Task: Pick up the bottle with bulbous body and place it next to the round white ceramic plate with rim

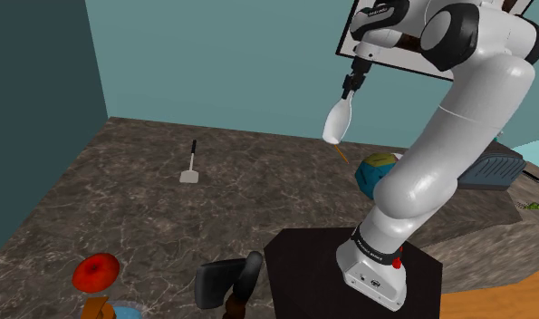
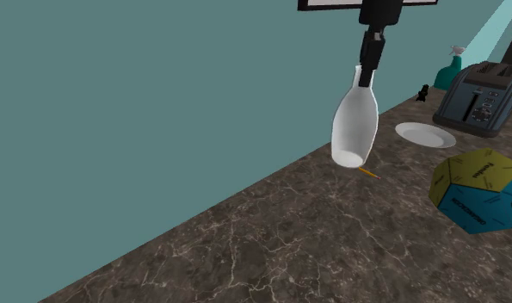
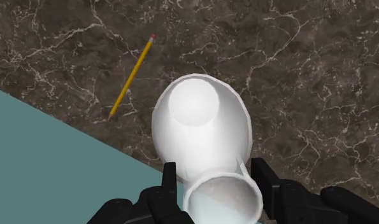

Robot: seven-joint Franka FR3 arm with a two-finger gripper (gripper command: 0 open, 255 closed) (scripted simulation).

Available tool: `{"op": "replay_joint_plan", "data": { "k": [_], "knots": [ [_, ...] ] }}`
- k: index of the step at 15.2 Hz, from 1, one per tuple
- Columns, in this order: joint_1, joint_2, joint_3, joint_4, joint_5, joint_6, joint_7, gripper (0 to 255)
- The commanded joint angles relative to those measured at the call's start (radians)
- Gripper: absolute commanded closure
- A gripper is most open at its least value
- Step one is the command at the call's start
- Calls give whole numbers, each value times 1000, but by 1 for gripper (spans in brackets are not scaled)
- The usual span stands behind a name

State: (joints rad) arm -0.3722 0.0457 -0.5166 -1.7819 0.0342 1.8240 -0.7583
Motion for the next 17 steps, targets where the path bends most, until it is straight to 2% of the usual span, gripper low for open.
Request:
{"op": "replay_joint_plan", "data": {
  "k": [1,10,17],
  "knots": [
    [-23,-11,-21,-17,-5,7,-44,255],
    [-127,-26,-122,-32,-11,6,-249,255],
    [-224,33,-205,23,30,-8,-436,255]
  ]
}}
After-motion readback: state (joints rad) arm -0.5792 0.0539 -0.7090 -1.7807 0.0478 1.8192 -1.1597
